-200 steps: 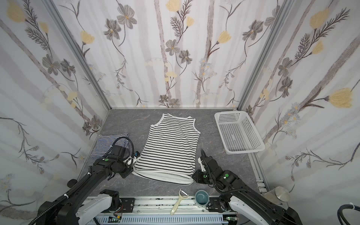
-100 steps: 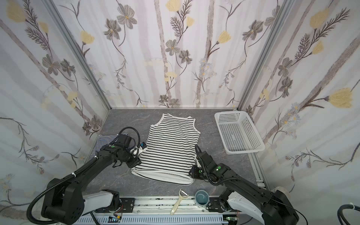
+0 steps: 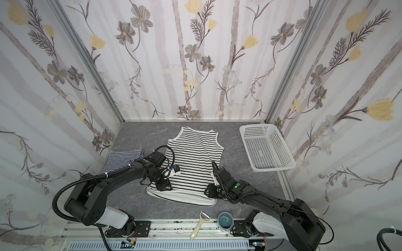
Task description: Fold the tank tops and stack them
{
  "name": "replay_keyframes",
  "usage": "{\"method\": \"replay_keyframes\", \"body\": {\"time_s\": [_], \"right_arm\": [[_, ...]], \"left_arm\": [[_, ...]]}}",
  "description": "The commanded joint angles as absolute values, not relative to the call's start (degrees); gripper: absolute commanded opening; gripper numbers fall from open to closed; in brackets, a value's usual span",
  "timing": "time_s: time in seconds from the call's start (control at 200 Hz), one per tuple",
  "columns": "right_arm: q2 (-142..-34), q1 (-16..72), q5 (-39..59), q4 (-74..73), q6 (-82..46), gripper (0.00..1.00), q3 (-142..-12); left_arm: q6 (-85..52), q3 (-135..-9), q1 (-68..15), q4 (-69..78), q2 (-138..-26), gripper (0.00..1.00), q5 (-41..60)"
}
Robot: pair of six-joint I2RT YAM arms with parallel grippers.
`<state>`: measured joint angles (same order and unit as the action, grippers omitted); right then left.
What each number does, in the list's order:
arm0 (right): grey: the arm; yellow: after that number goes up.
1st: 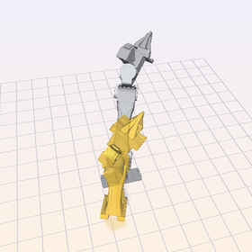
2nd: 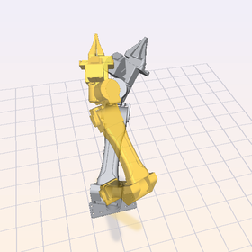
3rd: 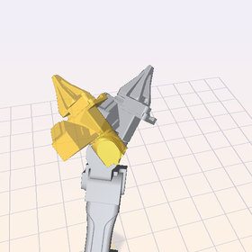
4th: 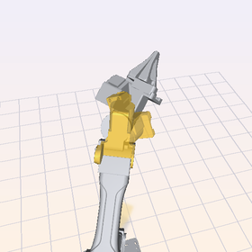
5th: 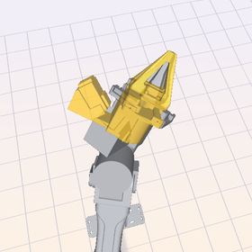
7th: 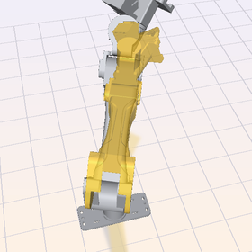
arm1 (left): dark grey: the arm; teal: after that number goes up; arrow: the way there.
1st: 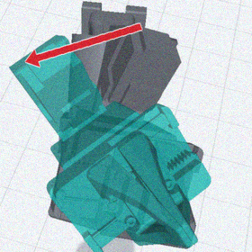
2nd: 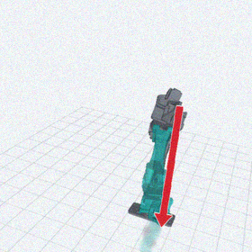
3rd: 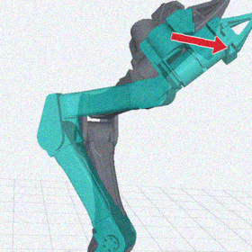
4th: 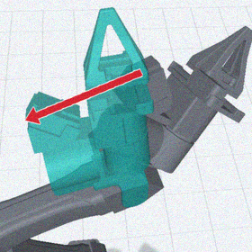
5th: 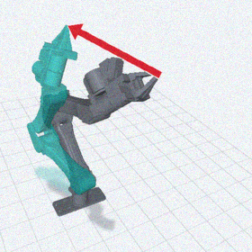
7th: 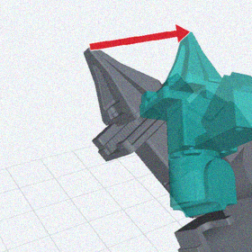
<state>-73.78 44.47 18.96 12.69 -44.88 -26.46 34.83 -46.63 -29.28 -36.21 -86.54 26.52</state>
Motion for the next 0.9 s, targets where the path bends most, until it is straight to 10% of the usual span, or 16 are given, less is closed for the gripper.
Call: {"method": "replay_keyframes", "body": {"time_s": [0.0, 0.894], "right_arm": [[-74.5, 45.5, 19.7, 9.7, -44.7, 0.41, -26.3], [-70.3, 51.9, 18.0, 10.3, -46.1, 0.41, -26.3]], "left_arm": [[34.9, -46.6, -30.2, -36.1, -87.6, 0.44, 28.3], [34.6, -42.3, -37.3, -39.3, -82.8, 0.45, 29.4]]}}
